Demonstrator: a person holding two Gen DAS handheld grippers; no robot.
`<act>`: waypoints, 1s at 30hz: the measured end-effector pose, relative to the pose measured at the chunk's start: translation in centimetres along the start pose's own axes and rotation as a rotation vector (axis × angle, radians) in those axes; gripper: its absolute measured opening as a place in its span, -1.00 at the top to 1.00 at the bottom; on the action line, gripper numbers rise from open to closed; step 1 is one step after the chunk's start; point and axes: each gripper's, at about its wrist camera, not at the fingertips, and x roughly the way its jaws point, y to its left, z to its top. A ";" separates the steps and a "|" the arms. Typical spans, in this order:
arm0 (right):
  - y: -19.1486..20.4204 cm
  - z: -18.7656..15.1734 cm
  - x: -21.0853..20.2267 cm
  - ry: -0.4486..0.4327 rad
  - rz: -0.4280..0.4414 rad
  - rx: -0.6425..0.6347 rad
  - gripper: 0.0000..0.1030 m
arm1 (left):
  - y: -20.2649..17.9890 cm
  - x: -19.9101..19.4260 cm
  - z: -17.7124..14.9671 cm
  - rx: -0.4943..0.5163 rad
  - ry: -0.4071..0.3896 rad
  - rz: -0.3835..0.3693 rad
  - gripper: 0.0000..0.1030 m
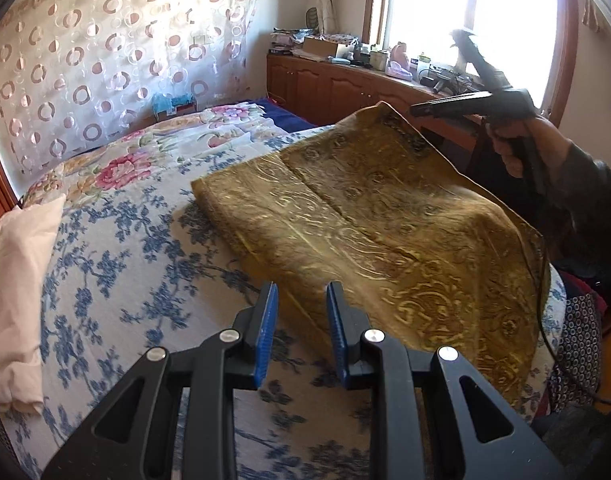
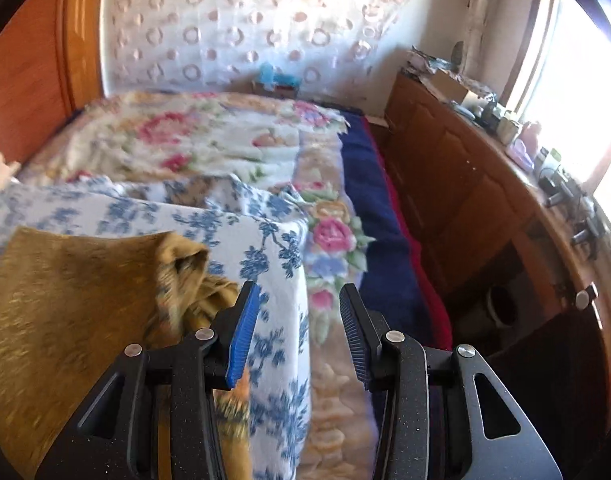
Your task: Fold small clothes
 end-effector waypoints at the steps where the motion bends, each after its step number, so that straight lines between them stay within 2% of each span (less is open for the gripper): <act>1: 0.1 -0.5 -0.9 -0.008 0.018 0.000 0.10 | -0.2 0.0 -0.1 0.000 0.000 -0.001 0.55; 4: 0.6 -2.3 -4.0 -0.037 0.085 -0.011 -0.09 | -1.2 0.3 -0.3 0.008 0.005 0.007 0.55; 7: 1.8 -4.4 -6.3 -0.042 0.144 -0.031 -0.19 | -1.8 0.5 -0.7 0.009 0.013 0.011 0.55; 13: 3.8 -9.3 -7.9 0.007 0.214 -0.051 -0.21 | -2.9 0.9 -2.0 -0.002 0.047 0.020 0.55; 20: 4.9 -14.7 -8.2 0.060 0.228 -0.066 -0.21 | -3.4 1.1 -4.2 -0.043 0.100 0.031 0.55; 22: 4.6 -15.6 -8.5 0.064 0.233 -0.049 -0.21 | -3.6 1.3 -4.7 -0.044 0.117 0.043 0.48; 30: 3.7 -18.2 -9.3 0.068 0.260 0.029 -0.21 | -3.8 1.0 -5.5 -0.059 0.072 0.053 0.36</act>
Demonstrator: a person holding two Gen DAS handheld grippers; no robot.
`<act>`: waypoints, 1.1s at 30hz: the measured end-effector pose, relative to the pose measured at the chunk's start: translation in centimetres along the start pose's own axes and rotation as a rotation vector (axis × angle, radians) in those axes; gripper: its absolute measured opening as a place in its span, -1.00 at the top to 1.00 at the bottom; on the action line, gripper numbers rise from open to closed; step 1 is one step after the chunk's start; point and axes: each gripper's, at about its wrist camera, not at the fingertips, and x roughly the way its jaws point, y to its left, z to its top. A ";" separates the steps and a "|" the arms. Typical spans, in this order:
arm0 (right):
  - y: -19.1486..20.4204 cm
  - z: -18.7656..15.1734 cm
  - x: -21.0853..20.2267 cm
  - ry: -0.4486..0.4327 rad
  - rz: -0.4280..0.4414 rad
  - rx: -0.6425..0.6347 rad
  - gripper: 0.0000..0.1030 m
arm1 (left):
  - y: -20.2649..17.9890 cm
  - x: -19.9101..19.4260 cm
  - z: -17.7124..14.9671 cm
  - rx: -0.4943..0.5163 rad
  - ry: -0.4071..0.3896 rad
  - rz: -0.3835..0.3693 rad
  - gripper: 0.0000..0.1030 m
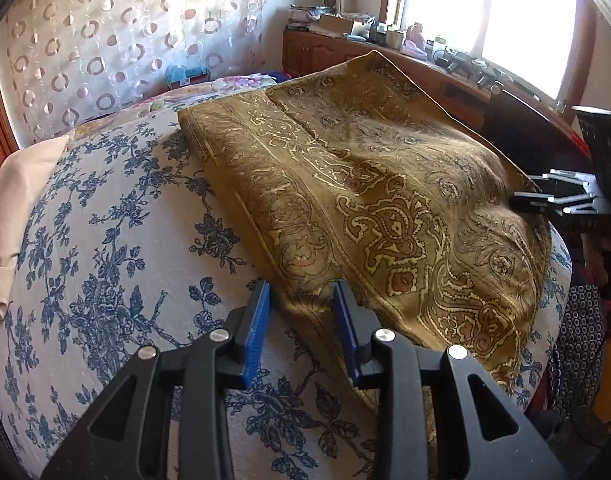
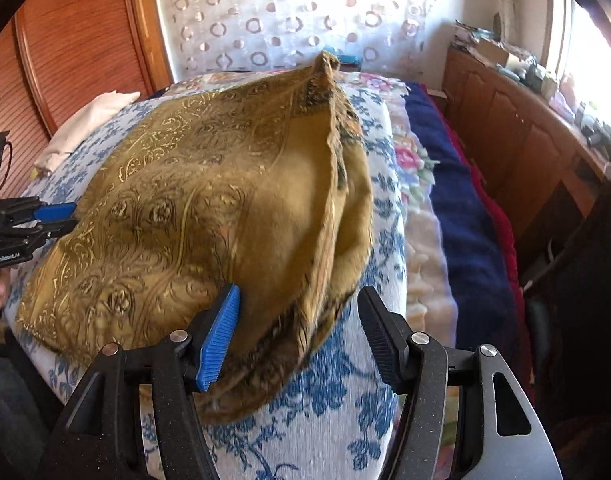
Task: Fold small clothes
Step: 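Grasp the gold garment's side edge with the right gripper and fold it over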
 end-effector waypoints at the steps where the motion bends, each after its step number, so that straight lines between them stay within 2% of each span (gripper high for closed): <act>1: 0.0 -0.3 0.1 0.003 0.006 0.006 -0.21 | 0.0 -0.1 -0.1 0.000 0.000 -0.005 0.34; 6: -0.1 -1.3 -0.5 -0.014 0.009 0.017 -0.22 | -0.2 -0.7 -0.5 0.019 0.037 -0.040 0.25; 12: 0.4 -2.0 -0.8 -0.023 -0.003 -0.002 -0.08 | -0.4 -2.4 -1.7 -0.016 0.053 -0.089 0.24; 20: 0.6 -2.1 -0.7 -0.027 -0.014 -0.004 -0.07 | -2.1 -3.3 -3.1 -0.043 0.085 -0.155 0.24; 24: 0.7 -2.0 -0.7 -0.031 -0.024 -0.002 -0.07 | -2.9 -3.6 -3.6 -0.018 0.071 -0.126 0.24; 27: 0.7 -2.0 -0.7 -0.034 -0.026 0.008 -0.07 | -3.1 -3.6 -3.8 -0.024 0.061 -0.145 0.24; 28: 0.7 -2.0 -0.7 -0.036 -0.025 0.013 -0.06 | -3.2 -3.7 -3.9 -0.017 0.054 -0.157 0.27; 29: 0.6 -2.0 -0.8 -0.041 -0.021 0.020 -0.06 | -3.2 -3.7 -4.0 -0.015 0.054 -0.174 0.58; 30: 0.5 -2.0 -0.9 -0.046 -0.017 0.028 -0.06 | -3.2 -3.7 -4.1 -0.022 0.051 -0.181 0.70; 33: 0.3 -1.8 -1.7 -0.079 -0.016 0.051 -0.08 | -2.7 -4.2 -3.8 -0.050 0.020 -0.219 0.92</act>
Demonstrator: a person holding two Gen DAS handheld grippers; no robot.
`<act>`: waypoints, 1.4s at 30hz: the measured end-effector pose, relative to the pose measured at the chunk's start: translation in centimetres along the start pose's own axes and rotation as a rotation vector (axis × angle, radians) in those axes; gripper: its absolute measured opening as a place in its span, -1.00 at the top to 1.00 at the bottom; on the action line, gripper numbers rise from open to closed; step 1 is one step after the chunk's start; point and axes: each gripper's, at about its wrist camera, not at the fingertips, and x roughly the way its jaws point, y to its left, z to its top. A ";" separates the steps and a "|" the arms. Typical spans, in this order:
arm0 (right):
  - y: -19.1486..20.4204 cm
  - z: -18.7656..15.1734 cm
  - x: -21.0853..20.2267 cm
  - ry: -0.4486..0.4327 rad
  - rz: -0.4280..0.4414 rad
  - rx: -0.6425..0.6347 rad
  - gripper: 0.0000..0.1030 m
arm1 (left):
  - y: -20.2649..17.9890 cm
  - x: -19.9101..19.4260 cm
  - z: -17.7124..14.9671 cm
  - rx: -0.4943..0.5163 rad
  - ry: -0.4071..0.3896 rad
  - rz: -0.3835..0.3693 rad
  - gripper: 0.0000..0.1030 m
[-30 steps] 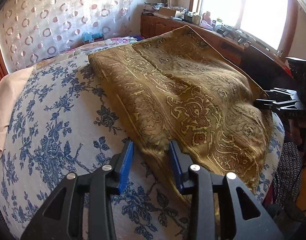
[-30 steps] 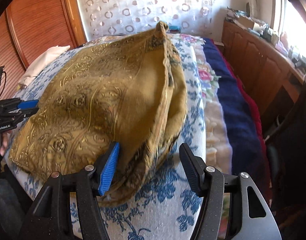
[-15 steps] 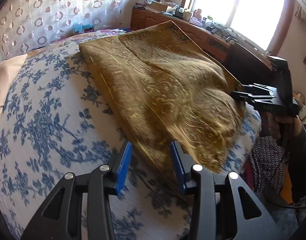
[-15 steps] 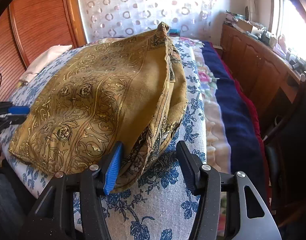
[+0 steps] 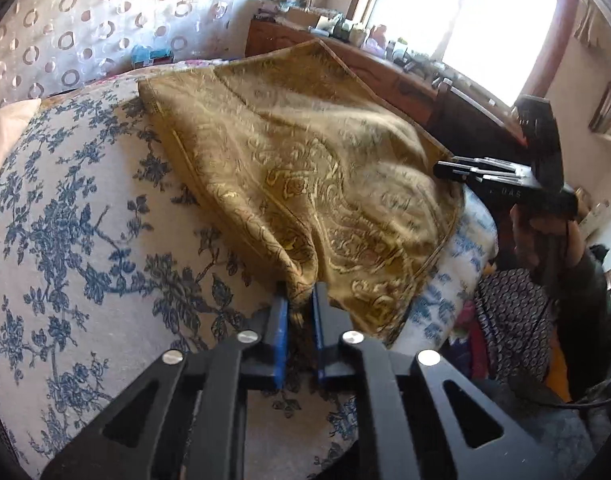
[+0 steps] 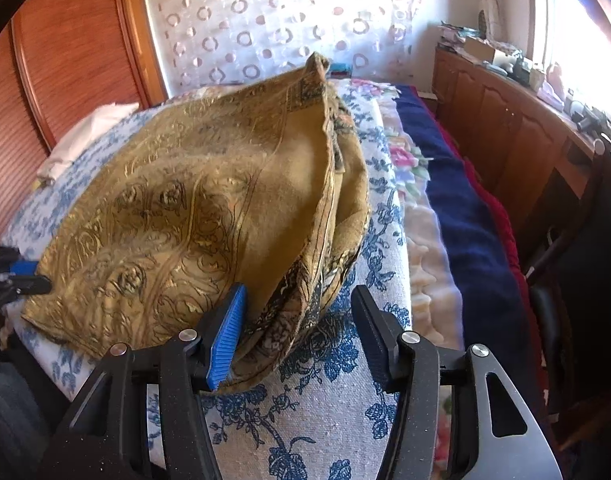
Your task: Fold small clothes
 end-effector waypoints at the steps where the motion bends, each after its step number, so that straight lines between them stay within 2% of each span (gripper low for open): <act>1: 0.0 0.1 -0.4 -0.012 -0.002 0.002 -0.13 | 0.0 -0.4 0.3 -0.008 -0.016 -0.019 0.92; 5: 0.9 0.7 -2.3 -0.068 0.009 -0.017 -0.26 | -0.3 -1.9 1.9 -0.001 -0.071 -0.045 0.94; 8: 2.5 1.0 -3.5 -0.094 0.061 -0.057 -0.36 | -0.6 -2.9 3.8 0.008 -0.112 -0.057 0.95; 15: 6.9 1.1 -4.3 -0.094 0.189 -0.157 -0.40 | -0.8 -3.7 8.2 0.049 -0.186 -0.042 0.95; 20: 8.7 0.9 -4.4 -0.087 0.218 -0.208 -0.47 | -0.6 -3.3 9.9 0.055 -0.208 -0.032 0.95; 27: 9.2 -0.1 -2.6 -0.032 0.213 -0.234 -0.48 | 0.0 -2.9 11.1 0.031 -0.224 -0.026 0.95; 32: 8.2 0.2 -0.2 -0.011 0.094 -0.263 -0.47 | 1.0 -2.8 11.5 0.022 -0.228 -0.021 0.95; 33: 7.8 0.5 0.5 0.005 0.071 -0.259 -0.41 | 1.1 -2.8 11.7 0.019 -0.228 -0.020 0.95; 34: 7.5 0.9 1.2 0.024 0.067 -0.261 -0.08 | 1.4 -2.8 11.9 0.013 -0.226 -0.020 0.94; 35: 7.3 1.6 1.7 0.042 0.077 -0.273 0.10 | 1.7 -2.9 12.1 0.010 -0.226 -0.022 0.94; 37: 6.8 3.0 2.0 0.028 0.079 -0.290 0.72 | 2.0 -2.9 12.4 0.011 -0.229 -0.016 0.94; 38: 6.6 4.0 1.9 0.012 0.084 -0.290 0.78 | 2.3 -3.0 12.6 0.012 -0.239 -0.001 0.94; 42: 6.0 7.7 1.2 -0.080 0.086 -0.277 0.83 | 3.8 -3.4 13.2 -0.016 -0.259 0.023 0.92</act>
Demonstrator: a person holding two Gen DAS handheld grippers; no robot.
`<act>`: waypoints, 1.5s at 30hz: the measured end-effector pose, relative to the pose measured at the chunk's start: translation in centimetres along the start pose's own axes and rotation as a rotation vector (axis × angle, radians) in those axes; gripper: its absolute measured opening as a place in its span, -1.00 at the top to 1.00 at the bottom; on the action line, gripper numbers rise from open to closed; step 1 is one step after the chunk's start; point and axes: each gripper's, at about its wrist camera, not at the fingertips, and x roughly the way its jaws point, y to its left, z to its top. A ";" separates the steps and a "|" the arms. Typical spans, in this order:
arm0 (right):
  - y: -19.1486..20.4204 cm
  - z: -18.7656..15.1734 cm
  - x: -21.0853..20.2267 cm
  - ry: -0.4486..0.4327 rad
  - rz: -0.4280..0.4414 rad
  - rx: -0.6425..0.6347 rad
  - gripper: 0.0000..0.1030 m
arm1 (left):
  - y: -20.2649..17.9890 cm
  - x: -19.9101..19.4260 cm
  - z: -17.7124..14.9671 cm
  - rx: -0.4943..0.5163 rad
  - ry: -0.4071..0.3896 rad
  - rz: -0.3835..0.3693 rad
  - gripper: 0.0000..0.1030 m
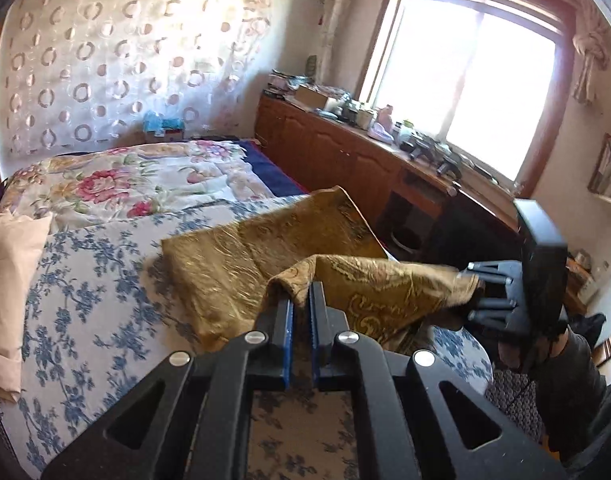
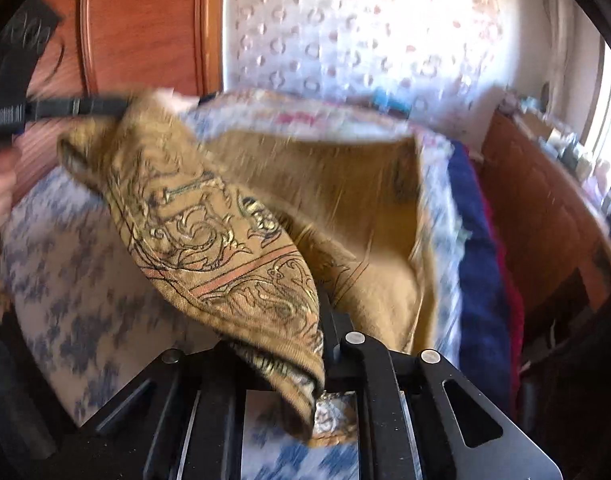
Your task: Fold small clothes
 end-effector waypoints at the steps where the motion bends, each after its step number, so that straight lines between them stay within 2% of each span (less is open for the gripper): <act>1: -0.4 0.8 0.1 -0.016 0.002 0.008 0.83 | 0.4 0.1 0.2 -0.005 0.003 0.009 0.89; 8: -2.3 5.7 4.4 -0.019 0.014 -0.019 0.83 | 2.9 1.0 1.3 0.019 0.018 0.077 0.75; 11: -2.8 6.4 6.4 0.010 0.029 -0.013 0.83 | 4.4 0.4 1.8 0.019 -0.009 0.110 0.64; 14: -3.3 7.1 8.6 0.042 0.028 -0.018 0.83 | 6.2 0.7 2.3 -0.006 -0.004 0.123 0.62; 20: -4.3 9.3 11.5 0.067 0.043 -0.040 0.83 | 8.8 4.4 2.3 -0.043 0.074 0.120 0.62; 26: -4.6 11.3 13.8 0.083 0.060 -0.073 0.82 | 8.5 6.9 2.4 -0.046 0.116 0.090 0.62; 27: -4.6 11.6 14.1 0.085 0.057 -0.075 0.77 | 8.4 7.1 2.5 -0.046 0.116 0.083 0.62; 29: -5.2 12.3 14.6 0.082 0.041 -0.067 0.54 | 8.2 7.6 2.8 -0.042 0.120 0.070 0.62; 31: -6.2 13.1 14.4 0.058 -0.006 -0.037 0.13 | 8.1 8.1 3.0 -0.033 0.125 0.072 0.62; 33: -7.2 13.9 13.5 0.009 -0.042 -0.011 -0.03 | 8.1 8.8 3.3 -0.025 0.133 0.075 0.62; 38: -8.9 14.4 10.8 -0.050 -0.112 0.028 -0.14 | 8.8 11.1 3.7 -0.026 0.155 0.115 0.62; 40: -9.1 14.2 10.0 -0.059 -0.144 0.028 -0.29 | 9.1 11.7 3.6 -0.028 0.157 0.124 0.61; 45: -10.0 13.9 8.6 -0.056 -0.176 0.037 -0.35 | 10.1 13.2 2.7 -0.042 0.195 0.150 0.61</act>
